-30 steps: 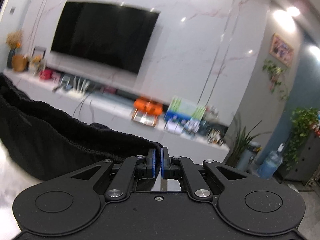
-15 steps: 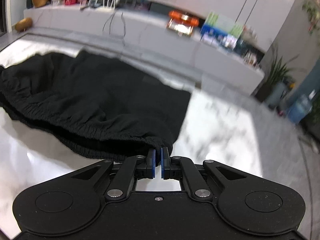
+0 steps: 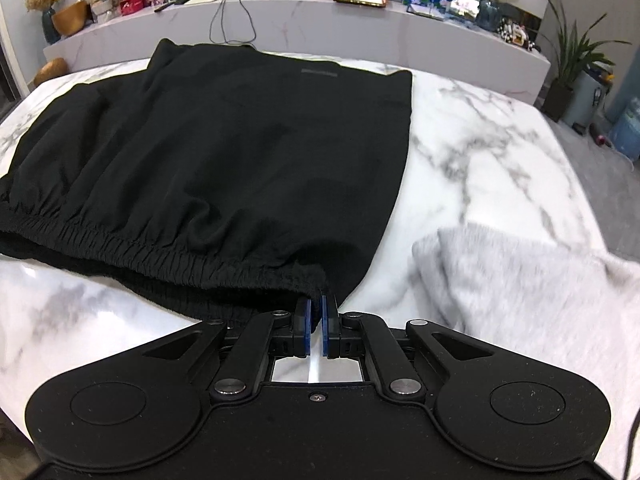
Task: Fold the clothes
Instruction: 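Lay the trousers flat on the table, pulling the waistband toward the body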
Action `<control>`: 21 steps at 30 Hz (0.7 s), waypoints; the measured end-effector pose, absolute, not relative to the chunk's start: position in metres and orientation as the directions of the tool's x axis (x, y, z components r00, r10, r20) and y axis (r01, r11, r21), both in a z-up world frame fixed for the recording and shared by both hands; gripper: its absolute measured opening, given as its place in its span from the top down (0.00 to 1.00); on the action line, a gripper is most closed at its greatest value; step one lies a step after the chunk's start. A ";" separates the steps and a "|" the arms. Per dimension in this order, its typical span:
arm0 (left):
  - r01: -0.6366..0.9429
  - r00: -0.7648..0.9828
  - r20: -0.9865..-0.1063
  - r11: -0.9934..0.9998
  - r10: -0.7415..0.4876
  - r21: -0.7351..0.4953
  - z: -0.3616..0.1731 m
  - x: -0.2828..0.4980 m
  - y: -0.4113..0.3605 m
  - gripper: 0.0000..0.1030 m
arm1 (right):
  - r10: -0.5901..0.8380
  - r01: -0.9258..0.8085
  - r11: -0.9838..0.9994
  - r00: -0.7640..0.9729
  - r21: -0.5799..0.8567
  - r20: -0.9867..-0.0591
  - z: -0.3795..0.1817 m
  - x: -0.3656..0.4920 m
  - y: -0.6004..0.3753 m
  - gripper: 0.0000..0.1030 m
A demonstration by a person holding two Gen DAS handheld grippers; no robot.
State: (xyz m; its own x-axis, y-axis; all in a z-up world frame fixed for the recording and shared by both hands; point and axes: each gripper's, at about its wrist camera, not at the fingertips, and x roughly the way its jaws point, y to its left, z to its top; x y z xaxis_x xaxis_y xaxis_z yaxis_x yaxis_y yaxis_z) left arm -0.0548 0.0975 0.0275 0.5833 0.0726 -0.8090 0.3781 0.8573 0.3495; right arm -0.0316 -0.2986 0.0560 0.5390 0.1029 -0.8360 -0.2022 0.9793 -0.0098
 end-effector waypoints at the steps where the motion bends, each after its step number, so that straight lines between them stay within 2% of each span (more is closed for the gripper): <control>1: 0.380 0.585 -0.807 0.854 0.076 0.356 0.026 -0.055 0.097 0.95 | 0.108 -0.198 0.980 0.548 -0.003 -0.830 0.055 -0.034 -0.299 0.97; 11: 0.354 0.627 -0.767 0.826 0.137 0.438 0.013 -0.053 0.087 0.95 | 0.103 -0.172 0.985 0.603 -0.003 -0.791 0.039 -0.036 -0.299 0.97; 21: 0.278 0.603 -0.776 0.863 0.184 0.421 0.014 -0.047 0.115 0.95 | 0.133 -0.197 0.980 0.627 0.009 -0.768 0.031 -0.002 -0.272 0.97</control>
State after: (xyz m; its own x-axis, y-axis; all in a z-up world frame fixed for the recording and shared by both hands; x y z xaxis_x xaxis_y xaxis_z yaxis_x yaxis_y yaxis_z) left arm -0.0472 0.1147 0.0135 0.6032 0.1842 -0.7760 0.2780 0.8634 0.4210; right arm -0.0022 -0.2721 0.0306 0.6265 0.1329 -0.7680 -0.1974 0.9803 0.0086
